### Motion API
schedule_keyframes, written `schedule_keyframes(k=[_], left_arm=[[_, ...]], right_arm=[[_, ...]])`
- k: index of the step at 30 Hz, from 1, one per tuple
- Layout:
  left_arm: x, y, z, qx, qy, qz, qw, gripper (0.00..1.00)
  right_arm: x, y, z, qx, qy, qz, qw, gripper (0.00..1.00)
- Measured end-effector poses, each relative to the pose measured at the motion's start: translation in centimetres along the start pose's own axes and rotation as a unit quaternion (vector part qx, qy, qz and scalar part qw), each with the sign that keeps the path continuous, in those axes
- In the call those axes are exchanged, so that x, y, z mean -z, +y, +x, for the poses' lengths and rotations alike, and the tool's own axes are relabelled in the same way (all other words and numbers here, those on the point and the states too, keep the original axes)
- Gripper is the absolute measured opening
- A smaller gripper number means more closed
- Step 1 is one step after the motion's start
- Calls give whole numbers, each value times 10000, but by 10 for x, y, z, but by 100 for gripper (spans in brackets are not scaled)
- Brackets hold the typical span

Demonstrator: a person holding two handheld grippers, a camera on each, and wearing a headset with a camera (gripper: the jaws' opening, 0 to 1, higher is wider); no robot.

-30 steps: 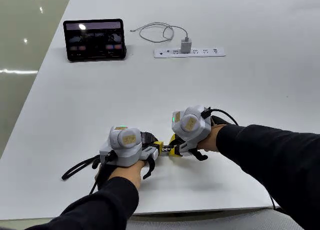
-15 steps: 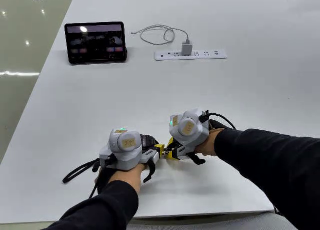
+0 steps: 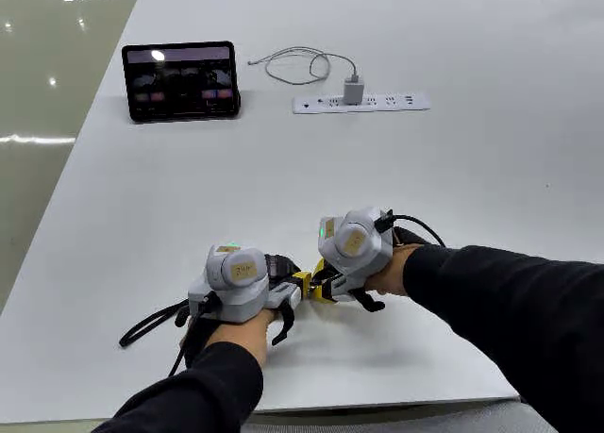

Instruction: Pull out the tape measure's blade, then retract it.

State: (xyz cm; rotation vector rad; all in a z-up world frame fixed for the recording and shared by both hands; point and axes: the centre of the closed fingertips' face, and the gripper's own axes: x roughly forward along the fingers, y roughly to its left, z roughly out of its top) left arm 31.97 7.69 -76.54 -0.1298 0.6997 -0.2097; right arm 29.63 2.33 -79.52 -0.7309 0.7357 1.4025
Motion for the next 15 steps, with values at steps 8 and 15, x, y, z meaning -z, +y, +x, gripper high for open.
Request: schedule_keyframes(k=[8,15], left_arm=[[1,-1,-1,14,14,-7,10000,61],[1,0,-2,55,13,-27,10000,61]], right_arm=[[0,0,-1,7,-25,-96,10000,12],[2,-1,-4,-18,-93,-72,9999,12]])
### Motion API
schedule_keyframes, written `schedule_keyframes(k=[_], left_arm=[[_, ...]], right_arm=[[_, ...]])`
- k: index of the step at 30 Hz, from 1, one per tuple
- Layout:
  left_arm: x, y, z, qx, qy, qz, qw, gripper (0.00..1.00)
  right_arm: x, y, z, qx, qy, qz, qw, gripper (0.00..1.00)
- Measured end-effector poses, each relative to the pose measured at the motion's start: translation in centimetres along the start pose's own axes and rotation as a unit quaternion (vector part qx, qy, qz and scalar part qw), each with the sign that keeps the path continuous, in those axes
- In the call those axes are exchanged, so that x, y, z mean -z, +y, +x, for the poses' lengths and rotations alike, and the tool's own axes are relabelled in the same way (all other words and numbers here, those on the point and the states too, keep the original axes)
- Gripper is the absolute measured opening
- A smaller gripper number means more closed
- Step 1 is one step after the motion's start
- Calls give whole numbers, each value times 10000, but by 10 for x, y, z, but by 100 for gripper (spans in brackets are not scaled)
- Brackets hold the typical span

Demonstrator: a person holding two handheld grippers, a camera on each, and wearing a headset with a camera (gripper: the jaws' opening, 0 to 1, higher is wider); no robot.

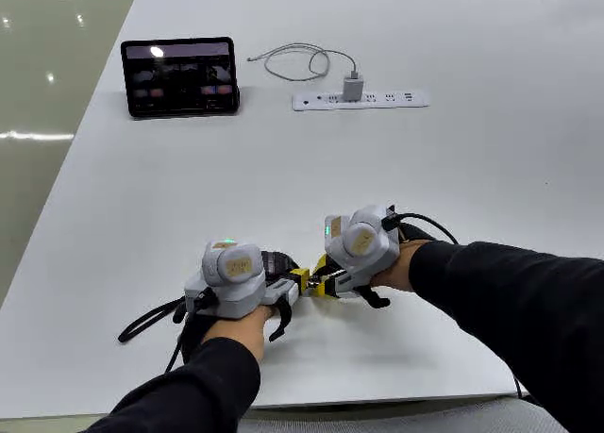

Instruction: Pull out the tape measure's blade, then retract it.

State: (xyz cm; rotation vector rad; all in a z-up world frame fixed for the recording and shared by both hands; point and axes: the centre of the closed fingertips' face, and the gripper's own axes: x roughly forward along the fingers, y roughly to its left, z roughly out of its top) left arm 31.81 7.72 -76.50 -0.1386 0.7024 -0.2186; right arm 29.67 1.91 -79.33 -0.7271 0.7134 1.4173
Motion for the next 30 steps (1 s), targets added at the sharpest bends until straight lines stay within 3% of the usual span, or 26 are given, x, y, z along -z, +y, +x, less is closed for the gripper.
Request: schedule_keyframes(k=[12,30], left_arm=[[1,0,0,58,10,-4,10000,60],[1,0,-1,89,24,11,10000,61]], right_arm=[[-11,1,7,28,-111,-64,9999,10],[-12,1,10,-22,-120,-43,9999,12]])
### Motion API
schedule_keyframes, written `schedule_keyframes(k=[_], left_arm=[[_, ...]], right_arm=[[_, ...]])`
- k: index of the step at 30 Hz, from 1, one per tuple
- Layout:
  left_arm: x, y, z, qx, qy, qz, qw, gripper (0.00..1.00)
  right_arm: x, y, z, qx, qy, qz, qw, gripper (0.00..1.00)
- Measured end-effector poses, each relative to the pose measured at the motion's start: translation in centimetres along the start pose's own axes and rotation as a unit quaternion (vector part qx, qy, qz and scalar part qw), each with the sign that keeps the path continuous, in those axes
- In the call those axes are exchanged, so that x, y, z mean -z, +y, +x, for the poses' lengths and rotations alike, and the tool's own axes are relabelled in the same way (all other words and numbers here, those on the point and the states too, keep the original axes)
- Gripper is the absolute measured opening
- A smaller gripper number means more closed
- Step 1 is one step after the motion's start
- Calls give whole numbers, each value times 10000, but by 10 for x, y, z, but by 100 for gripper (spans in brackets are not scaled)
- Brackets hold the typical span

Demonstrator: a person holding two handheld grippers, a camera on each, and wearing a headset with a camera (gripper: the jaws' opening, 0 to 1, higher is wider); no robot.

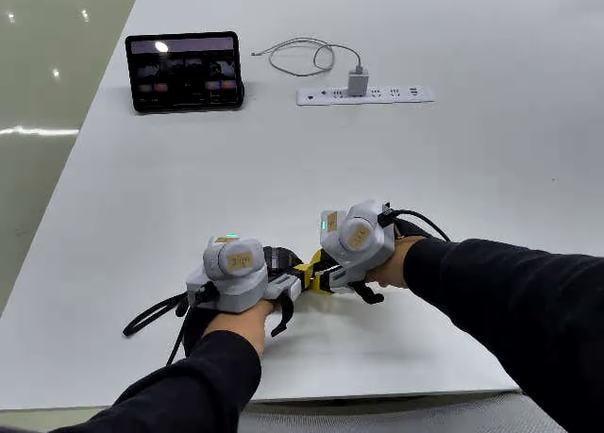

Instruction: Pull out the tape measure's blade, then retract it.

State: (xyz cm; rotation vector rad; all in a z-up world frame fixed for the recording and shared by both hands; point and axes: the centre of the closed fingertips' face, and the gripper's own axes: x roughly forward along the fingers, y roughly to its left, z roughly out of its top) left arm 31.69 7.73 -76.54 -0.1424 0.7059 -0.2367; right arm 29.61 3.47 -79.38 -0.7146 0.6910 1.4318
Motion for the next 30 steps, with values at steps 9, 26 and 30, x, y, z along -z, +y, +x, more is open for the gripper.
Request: schedule_keyframes(k=[9,26,30], left_arm=[[0,-1,0,1,0,-4,10000,61],[-1,-2,0,57,-92,-90,9999,63],[0,-1,1,71,-81,-86,9999,63]], right_arm=[[3,-2,-2,-4,22,89,10000,12],[3,-3,1,80,-41,143,9999,12],[2,-1,1,62,-43,122,9999,12]])
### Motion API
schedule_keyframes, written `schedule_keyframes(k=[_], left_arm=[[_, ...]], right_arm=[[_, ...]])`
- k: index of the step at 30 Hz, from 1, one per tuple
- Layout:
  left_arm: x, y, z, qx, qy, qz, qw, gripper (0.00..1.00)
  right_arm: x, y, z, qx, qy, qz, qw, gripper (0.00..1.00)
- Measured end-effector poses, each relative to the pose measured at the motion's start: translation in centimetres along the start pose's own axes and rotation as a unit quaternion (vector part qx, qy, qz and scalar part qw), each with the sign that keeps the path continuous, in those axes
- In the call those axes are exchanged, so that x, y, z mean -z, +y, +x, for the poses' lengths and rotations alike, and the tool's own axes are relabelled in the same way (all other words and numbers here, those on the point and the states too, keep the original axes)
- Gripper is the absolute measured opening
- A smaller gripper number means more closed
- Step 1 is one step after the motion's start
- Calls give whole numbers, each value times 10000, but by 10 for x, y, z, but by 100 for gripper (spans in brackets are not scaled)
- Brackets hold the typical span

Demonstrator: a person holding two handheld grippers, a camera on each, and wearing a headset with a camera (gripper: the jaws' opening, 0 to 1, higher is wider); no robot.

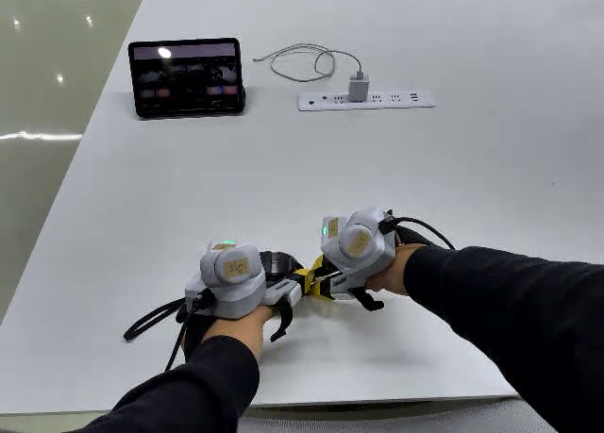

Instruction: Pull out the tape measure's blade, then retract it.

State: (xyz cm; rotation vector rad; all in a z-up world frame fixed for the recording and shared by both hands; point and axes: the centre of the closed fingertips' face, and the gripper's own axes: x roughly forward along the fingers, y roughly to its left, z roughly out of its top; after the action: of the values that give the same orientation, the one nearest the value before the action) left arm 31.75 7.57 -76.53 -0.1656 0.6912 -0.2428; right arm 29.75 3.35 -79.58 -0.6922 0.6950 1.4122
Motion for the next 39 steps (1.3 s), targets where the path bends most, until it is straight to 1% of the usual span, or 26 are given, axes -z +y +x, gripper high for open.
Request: schedule_keyframes(k=[4,6,9,14,17,20,22,23,24,25,26,27,30,33,34,35,37,38,39], left_arm=[[0,0,0,9,-4,12,10000,63],[0,0,0,22,-20,30,10000,63],[0,-1,-1,47,-20,46,10000,63],[0,-1,-1,73,-28,85,9999,63],[0,-1,-1,92,-19,96,9999,63],[0,-1,-1,101,21,109,9999,63],[0,-1,0,117,66,145,9998,63],[0,-1,0,151,126,160,9997,63],[-1,-1,0,174,137,213,9995,63],[-2,-1,-1,213,133,358,9990,63],[-3,-2,-1,231,155,401,9988,63],[-4,-2,-2,249,169,399,9988,63],[-7,-1,-3,389,213,410,9982,62],[-14,-3,-5,510,138,628,9966,61],[-15,-3,-5,522,142,672,9963,62],[-18,-1,-5,537,150,784,9954,63],[-20,-1,-6,555,149,917,9941,66],[-22,-1,-7,604,147,1058,9924,68],[-22,-1,-8,636,160,1122,9915,70]], right_arm=[[0,0,0,-2,16,-23,10000,12],[0,2,-1,27,27,-127,9999,12],[0,2,-2,9,30,-128,9999,12],[-2,1,-10,-17,-83,-53,10000,13],[-1,-1,-15,59,-124,26,9999,15],[0,-5,-22,180,-197,231,9994,19],[-1,-9,-28,340,-327,363,9982,23],[-2,-12,-34,449,-472,498,9966,24],[0,-13,-37,493,-509,513,9962,24],[3,-14,-40,513,-482,512,9962,24],[8,-15,-45,608,-445,525,9958,24],[11,-17,-48,695,-426,544,9952,25],[15,-18,-62,885,-517,586,9930,28],[20,-20,-71,960,-602,743,9908,29],[22,-20,-73,974,-604,806,9901,30],[25,-20,-77,994,-616,878,9893,30],[29,-20,-80,1028,-631,950,9881,31],[33,-19,-82,1049,-626,964,9878,31],[35,-19,-84,1066,-625,980,9875,32]])
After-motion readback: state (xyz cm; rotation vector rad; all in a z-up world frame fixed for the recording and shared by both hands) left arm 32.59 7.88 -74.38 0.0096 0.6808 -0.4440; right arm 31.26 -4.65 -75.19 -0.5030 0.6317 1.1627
